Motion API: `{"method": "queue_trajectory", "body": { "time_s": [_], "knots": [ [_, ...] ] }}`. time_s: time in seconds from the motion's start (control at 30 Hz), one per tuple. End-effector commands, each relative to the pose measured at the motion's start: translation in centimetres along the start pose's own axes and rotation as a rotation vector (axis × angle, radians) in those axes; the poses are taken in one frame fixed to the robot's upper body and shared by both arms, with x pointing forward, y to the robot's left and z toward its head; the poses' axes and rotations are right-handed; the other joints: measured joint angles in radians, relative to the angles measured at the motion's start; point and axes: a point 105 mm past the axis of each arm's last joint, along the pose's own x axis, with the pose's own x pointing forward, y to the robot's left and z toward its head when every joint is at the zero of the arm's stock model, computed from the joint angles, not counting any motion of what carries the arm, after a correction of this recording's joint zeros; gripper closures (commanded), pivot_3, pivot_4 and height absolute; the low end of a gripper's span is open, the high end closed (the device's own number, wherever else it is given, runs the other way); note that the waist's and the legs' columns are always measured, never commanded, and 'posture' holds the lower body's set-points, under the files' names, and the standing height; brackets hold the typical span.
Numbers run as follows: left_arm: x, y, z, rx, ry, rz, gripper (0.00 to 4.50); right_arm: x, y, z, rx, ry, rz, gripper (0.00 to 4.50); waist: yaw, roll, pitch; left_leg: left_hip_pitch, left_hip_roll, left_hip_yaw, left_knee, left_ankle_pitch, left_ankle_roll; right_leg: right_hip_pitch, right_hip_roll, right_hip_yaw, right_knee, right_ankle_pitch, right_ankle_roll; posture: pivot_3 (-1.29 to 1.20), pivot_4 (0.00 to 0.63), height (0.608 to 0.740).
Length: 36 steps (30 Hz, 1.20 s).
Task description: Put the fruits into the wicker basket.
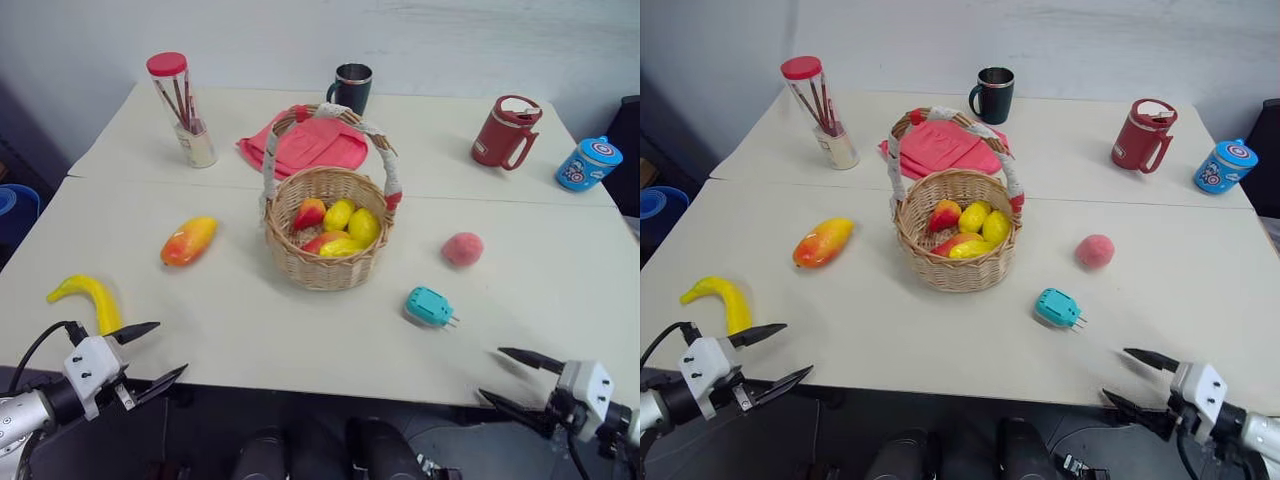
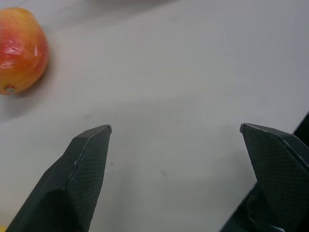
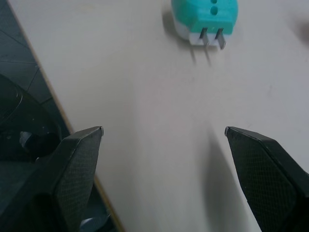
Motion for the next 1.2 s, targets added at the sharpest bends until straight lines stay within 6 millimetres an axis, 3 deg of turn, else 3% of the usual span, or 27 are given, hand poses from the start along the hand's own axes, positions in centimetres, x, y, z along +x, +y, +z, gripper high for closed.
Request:
{"method": "queue_trajectory", "body": {
  "time_s": [0.03, 0.27, 0.4, 0.43, 0.53, 0.7, 0.8, 0.93, 1.07, 1.2],
  "knots": [
    [-0.5, 0.0, 0.2, -0.004, -0.007, -0.010, 0.00, -0.4, -0.8, 1.1, -0.049, -0.026, -0.028, 0.32, -0.004, 0.000, 0.000, 0.000, 0.000, 0.001, 0.000, 0.000, -0.001, 0.000, 0.000, 0.001, 0.000, 0.000, 0.000, 0.00, 0.150, 0.740],
    [-0.7, -0.9, 0.1, -0.096, -0.027, -0.065, 0.00, 0.0, -1.5, 0.8, -0.077, -0.034, -0.061, 0.32, 0.001, 0.000, 0.000, 0.002, 0.000, 0.003, 0.000, -0.001, -0.002, 0.000, 0.000, 0.003, 0.000, -0.001, -0.001, 0.00, 0.150, 0.740],
    [-0.3, -0.8, 0.9, -0.161, -0.078, -0.089, 0.00, -0.1, -1.9, 0.6, -0.093, -0.033, -0.081, 0.32, 0.003, 0.000, 0.000, 0.001, 0.000, 0.005, 0.000, -0.001, -0.001, -0.001, 0.001, 0.004, 0.000, 0.000, 0.000, 0.00, 0.150, 0.740],
    [0.2, -1.6, 1.4, -0.198, -0.092, -0.152, 0.00, -0.1, -2.1, 0.8, -0.092, -0.041, -0.093, 0.32, 0.004, 0.000, 0.000, 0.001, 0.000, 0.005, 0.000, -0.001, -0.001, -0.001, 0.000, 0.004, 0.000, 0.000, 0.000, 0.00, 0.150, 0.740],
    [1.6, -2.8, 2.6, -0.195, -0.133, -0.269, 0.00, -0.3, -2.8, 1.8, -0.091, -0.082, -0.133, 0.32, 0.005, 0.000, 0.000, 0.001, 0.000, 0.005, 0.000, -0.001, -0.001, -0.001, 0.000, 0.004, 0.000, 0.000, 0.001, 0.00, 0.150, 0.740],
    [3.8, -3.4, 5.9, -0.128, -0.250, -0.373, 0.00, 0.9, -3.6, 6.5, -0.101, -0.169, -0.095, 0.32, 0.001, 0.001, 0.001, 0.002, 0.000, 0.006, 0.000, -0.001, -0.002, -0.002, 0.000, 0.006, 0.003, 0.001, 0.002, 0.00, 0.150, 0.740],
    [5.2, -4.3, 8.2, -0.077, -0.310, -0.444, 0.00, 2.8, -3.7, 9.1, -0.013, -0.169, -0.017, 0.32, -0.006, 0.001, 0.001, 0.004, -0.001, 0.010, 0.001, 0.000, -0.001, -0.002, 0.001, 0.011, 0.008, 0.005, 0.009, 0.00, 0.150, 0.740],
    [8.5, -5.7, 12.4, -0.032, -0.408, -0.539, 0.00, 8.5, -3.7, 10.1, 0.002, 0.009, 0.056, 0.32, -0.004, -0.001, 0.002, 0.003, 0.000, 0.010, 0.001, 0.002, -0.003, -0.004, 0.001, 0.010, 0.009, 0.009, 0.015, 0.00, 0.150, 0.740],
    [9.8, -7.0, 13.0, -0.058, -0.402, -0.590, 0.00, 12.4, -4.5, 11.6, 0.045, -0.011, 0.006, 0.32, -0.004, -0.002, 0.001, -0.002, -0.002, 0.010, 0.001, 0.008, -0.002, -0.012, 0.002, 0.011, 0.011, 0.010, 0.016, 0.00, 0.150, 0.740],
    [9.9, -7.8, 13.2, -0.020, -0.386, -0.619, 0.00, 14.2, -4.5, 10.3, 0.057, 0.069, -0.005, 0.32, 0.004, -0.002, 0.001, -0.015, 0.000, 0.010, 0.002, 0.011, -0.009, -0.024, 0.005, 0.010, 0.012, 0.009, 0.015, 0.00, 0.150, 0.740]
  ]
}}
